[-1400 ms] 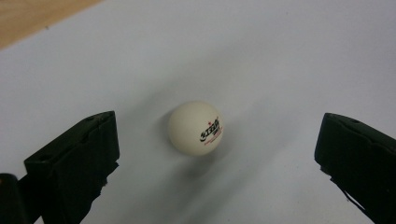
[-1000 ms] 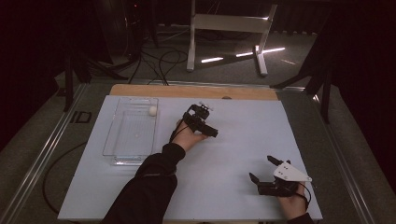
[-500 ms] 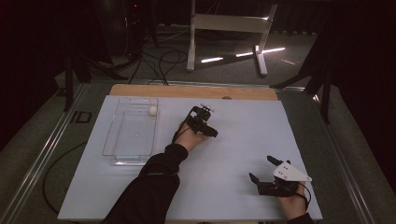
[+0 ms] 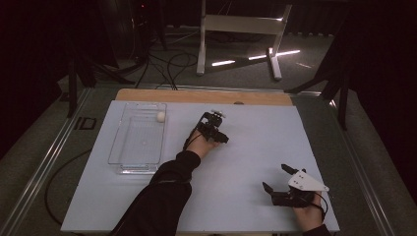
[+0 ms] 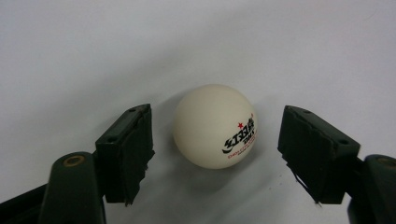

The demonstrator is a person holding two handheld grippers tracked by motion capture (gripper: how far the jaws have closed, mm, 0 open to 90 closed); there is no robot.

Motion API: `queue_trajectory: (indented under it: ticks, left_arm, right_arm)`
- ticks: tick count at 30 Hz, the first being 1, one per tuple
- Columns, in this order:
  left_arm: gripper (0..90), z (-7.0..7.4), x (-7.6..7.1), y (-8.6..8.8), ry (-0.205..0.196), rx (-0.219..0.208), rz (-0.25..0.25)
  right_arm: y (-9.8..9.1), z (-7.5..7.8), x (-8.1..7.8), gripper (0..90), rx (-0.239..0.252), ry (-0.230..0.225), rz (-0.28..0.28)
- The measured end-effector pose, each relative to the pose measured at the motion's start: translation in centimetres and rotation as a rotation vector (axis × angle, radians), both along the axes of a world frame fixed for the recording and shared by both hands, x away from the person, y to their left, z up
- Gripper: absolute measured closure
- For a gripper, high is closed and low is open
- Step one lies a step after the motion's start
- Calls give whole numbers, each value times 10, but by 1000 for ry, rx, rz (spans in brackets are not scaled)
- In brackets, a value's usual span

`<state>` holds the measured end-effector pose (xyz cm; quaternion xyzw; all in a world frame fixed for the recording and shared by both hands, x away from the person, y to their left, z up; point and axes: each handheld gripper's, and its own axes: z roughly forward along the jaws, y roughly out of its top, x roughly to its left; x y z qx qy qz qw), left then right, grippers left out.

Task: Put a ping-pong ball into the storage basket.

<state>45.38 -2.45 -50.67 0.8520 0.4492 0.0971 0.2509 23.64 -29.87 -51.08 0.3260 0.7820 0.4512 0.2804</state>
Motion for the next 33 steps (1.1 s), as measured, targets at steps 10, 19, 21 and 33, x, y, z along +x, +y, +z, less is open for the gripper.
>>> queue_trajectory:
  ticks: [10,19,21,33]
  left_arm:
    - [382,-4,3,-1,11,3,14]
    - [509,-5,3,-3,24,12,5]
    - [512,-4,3,-4,21,24,-3]
    - [519,13,-4,-5,23,15,-52]
  right_arm:
    - [0,0,0,85,1,-1,0]
    - [0,0,0,86,1,-1,1]
    - [-1,0,0,85,1,-1,1]
    - [0,0,0,86,-1,-1,1]
